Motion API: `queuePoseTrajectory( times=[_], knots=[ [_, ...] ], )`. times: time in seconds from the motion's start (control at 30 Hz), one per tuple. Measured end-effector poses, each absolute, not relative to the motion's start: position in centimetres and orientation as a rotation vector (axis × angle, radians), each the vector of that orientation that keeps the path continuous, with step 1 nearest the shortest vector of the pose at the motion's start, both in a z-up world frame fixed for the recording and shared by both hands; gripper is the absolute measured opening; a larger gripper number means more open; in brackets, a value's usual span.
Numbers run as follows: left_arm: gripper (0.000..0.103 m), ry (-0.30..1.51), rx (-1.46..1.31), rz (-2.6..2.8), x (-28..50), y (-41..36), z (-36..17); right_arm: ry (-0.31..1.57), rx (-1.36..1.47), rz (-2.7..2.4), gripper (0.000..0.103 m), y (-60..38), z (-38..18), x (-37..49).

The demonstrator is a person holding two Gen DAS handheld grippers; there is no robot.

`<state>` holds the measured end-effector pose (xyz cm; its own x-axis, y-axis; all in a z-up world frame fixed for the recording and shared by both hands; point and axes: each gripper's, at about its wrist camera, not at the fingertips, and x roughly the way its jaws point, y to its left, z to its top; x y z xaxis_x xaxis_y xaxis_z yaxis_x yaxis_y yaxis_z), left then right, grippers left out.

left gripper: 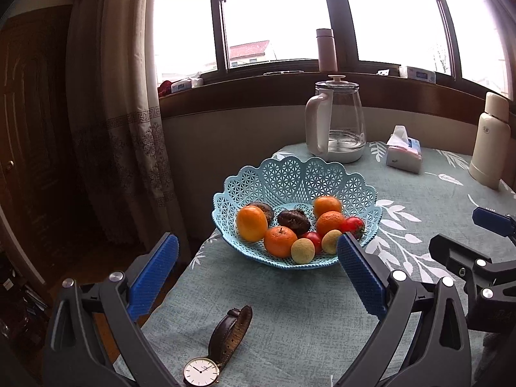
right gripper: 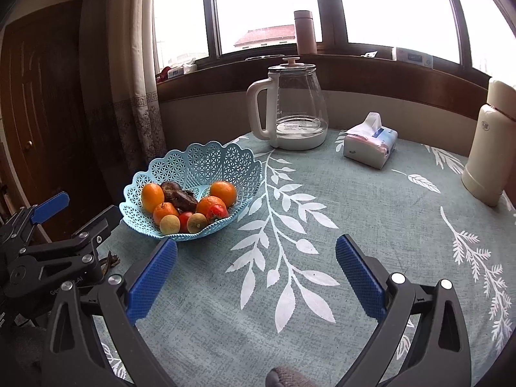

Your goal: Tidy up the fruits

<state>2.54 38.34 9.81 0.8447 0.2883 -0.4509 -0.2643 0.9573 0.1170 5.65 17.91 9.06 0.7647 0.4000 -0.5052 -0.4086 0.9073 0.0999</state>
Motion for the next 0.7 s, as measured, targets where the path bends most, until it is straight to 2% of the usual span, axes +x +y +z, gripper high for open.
queuePoseTrajectory(
  times=[0.7],
  knots=[
    [0.100, 0.485, 0.041, 0.310, 2.6, 39.0, 10.2, 0.538, -0.068, 0.445, 0.098, 19.3, 9.8, 4.9]
  ],
)
